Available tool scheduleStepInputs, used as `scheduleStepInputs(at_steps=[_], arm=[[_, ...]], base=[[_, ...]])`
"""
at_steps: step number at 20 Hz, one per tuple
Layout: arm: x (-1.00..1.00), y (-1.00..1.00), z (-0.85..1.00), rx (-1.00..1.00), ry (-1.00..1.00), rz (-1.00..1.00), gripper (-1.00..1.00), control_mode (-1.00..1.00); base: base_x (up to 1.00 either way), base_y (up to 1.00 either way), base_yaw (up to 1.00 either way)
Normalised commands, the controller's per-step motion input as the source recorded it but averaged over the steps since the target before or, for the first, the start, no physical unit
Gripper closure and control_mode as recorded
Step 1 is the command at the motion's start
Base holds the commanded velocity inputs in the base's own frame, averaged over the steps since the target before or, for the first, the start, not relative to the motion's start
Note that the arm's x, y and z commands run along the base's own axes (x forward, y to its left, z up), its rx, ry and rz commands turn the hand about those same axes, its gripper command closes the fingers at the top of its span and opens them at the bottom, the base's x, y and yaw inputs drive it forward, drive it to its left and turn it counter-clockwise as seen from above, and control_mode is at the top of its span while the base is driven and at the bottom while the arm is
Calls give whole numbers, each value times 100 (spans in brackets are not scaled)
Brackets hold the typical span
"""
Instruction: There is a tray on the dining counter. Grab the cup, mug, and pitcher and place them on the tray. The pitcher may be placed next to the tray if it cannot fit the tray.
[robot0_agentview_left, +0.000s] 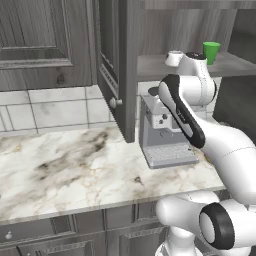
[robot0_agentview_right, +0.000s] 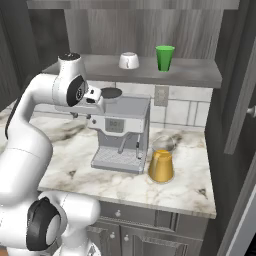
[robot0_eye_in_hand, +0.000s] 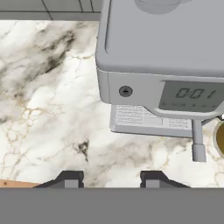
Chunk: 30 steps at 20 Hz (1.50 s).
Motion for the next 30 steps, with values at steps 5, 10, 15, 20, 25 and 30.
scheduleStepInputs(at_steps=[5, 10, 15, 20, 25, 30], arm=[[-1, -9, 3, 0, 0, -2, -100, -100], [-3, -57, 39, 4, 0, -15, -100, -100], [-3, -45, 32, 6, -1, -26, -100, -100], [-25, -49, 23, 11, -8, -32, -100, -100], [-38, -40, 30, 11, -7, -38, -100, -100], [-13, -28, 33, 7, -7, -40, -100, -100]], base=[[0, 0, 0], [0, 0, 0], [0, 0, 0], [0, 0, 0], [0, 0, 0], [0, 0, 0]])
